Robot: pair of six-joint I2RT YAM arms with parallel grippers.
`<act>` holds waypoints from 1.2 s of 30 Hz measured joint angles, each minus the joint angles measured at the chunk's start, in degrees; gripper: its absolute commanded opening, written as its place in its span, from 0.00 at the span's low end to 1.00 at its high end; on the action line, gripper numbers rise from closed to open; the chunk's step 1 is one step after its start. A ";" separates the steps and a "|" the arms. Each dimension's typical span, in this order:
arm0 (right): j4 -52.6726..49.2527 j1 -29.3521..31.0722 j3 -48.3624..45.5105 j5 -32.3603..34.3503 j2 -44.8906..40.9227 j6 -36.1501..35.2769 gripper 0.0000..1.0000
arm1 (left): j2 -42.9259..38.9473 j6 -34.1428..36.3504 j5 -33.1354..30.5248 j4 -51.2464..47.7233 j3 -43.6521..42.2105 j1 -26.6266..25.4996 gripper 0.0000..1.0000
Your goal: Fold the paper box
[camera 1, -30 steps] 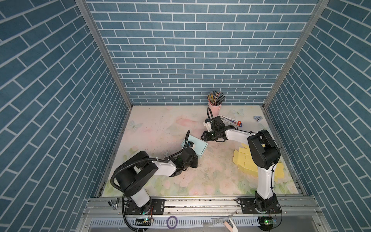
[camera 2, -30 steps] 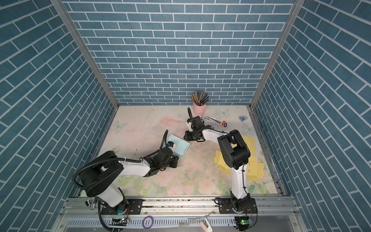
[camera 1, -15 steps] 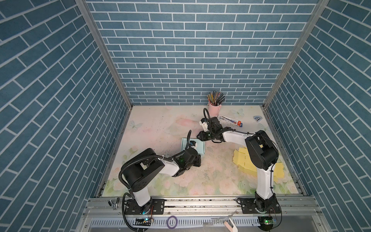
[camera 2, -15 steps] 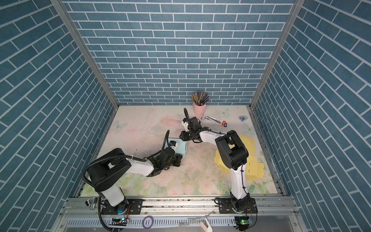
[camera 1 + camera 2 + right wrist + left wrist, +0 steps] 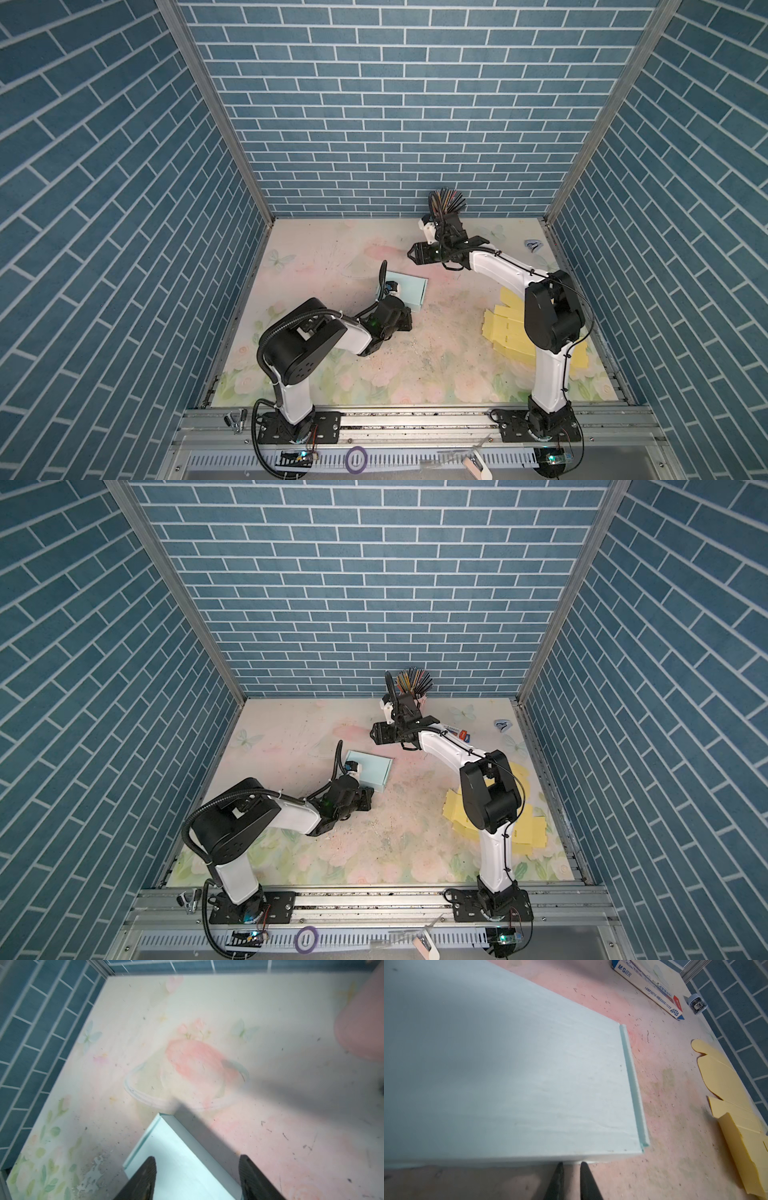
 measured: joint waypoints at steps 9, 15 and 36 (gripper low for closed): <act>1.70 0.04 -20.90 2.80 -21.73 0.02 0.56 | 6.29 -0.87 1.49 0.37 7.87 2.71 0.22; 1.77 0.04 -38.42 4.37 -36.72 2.12 0.55 | 10.45 -0.52 2.99 -0.39 13.88 6.95 0.22; -1.84 0.04 -46.71 8.26 -52.92 4.37 0.55 | 9.44 1.84 7.04 2.03 11.10 18.38 0.28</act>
